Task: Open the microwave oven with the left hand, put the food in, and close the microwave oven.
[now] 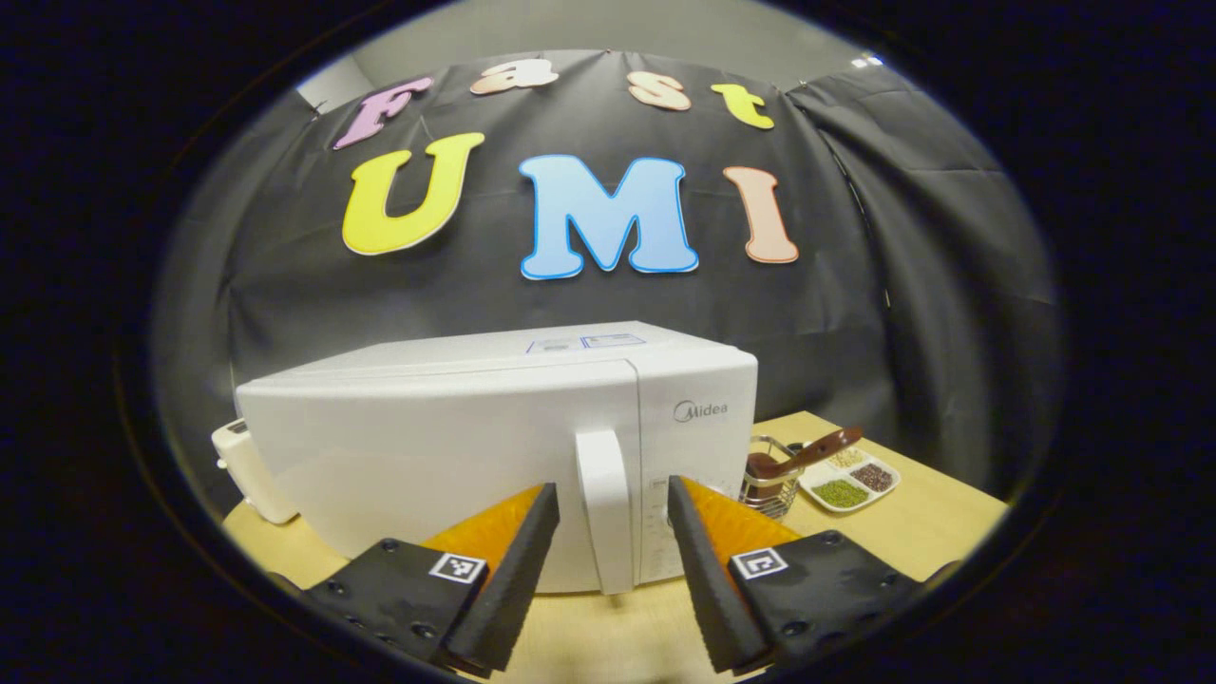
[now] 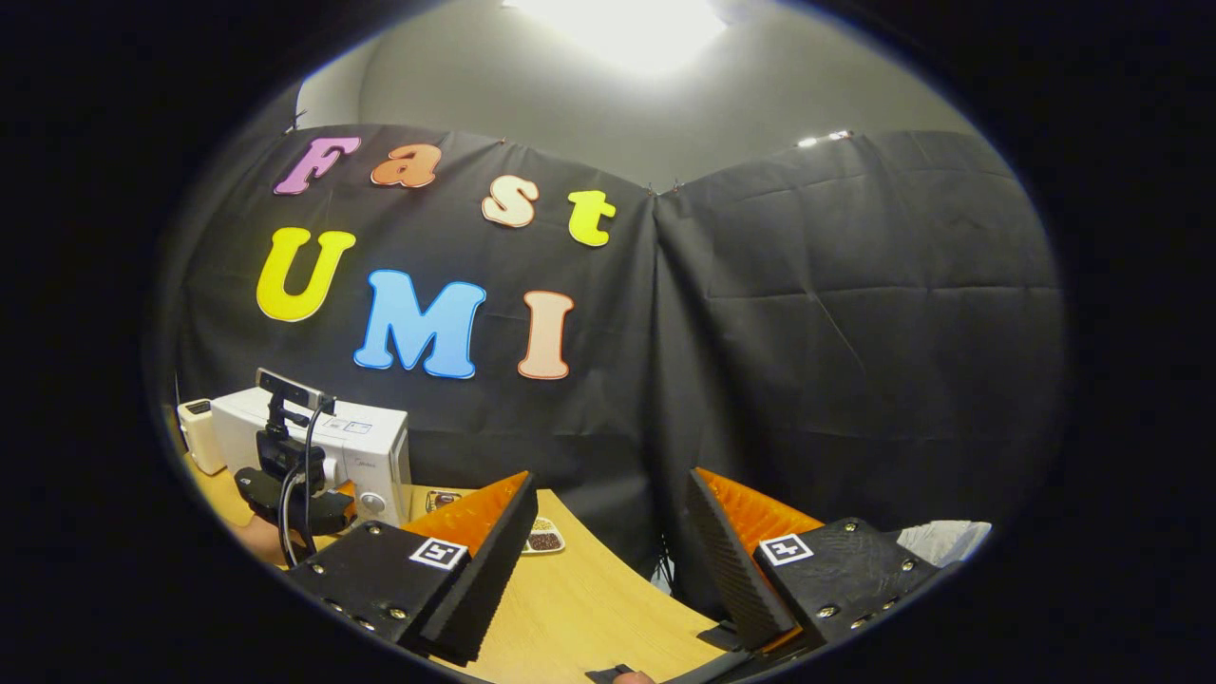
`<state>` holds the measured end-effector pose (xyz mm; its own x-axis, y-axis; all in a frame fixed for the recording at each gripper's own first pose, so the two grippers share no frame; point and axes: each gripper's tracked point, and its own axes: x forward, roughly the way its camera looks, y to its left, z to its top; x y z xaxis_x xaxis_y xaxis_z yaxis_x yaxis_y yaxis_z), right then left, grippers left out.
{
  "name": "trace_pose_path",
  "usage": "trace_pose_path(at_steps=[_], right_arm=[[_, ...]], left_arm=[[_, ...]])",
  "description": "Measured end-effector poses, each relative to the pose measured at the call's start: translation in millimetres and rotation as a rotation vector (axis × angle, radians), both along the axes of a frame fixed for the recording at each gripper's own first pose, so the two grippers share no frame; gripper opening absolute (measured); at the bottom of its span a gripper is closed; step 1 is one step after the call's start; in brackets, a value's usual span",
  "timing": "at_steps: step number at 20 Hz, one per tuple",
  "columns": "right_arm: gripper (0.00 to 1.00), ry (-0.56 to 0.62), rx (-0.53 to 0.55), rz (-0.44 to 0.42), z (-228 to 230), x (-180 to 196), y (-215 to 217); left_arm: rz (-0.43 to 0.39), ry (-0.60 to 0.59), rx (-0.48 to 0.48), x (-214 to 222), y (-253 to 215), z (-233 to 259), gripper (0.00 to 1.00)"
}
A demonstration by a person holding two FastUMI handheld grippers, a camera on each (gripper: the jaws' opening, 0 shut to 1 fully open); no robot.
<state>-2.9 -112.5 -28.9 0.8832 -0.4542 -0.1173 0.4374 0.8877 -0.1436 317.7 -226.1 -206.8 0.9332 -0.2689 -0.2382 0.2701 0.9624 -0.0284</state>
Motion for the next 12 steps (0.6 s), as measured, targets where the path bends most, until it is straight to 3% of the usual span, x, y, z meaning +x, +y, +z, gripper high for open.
trace_pose_path(at_steps=[3,6,8,12], right_arm=[[0.96,0.006,-0.006,-0.004,0,-2,-2],[0.96,0.007,-0.003,-0.003,0,-6,-5],[0.96,0.002,0.000,-0.002,2,-7,-7],[0.96,-0.003,0.011,0.018,2,-12,-6]], left_arm=[[0.009,0.006,-0.001,6,1,-3,0.51],[0.014,0.021,-0.012,6,0,-3,0.36],[0.001,0.028,-0.012,4,0,-3,0.33],[-0.018,0.039,0.004,0,0,-3,0.16]])
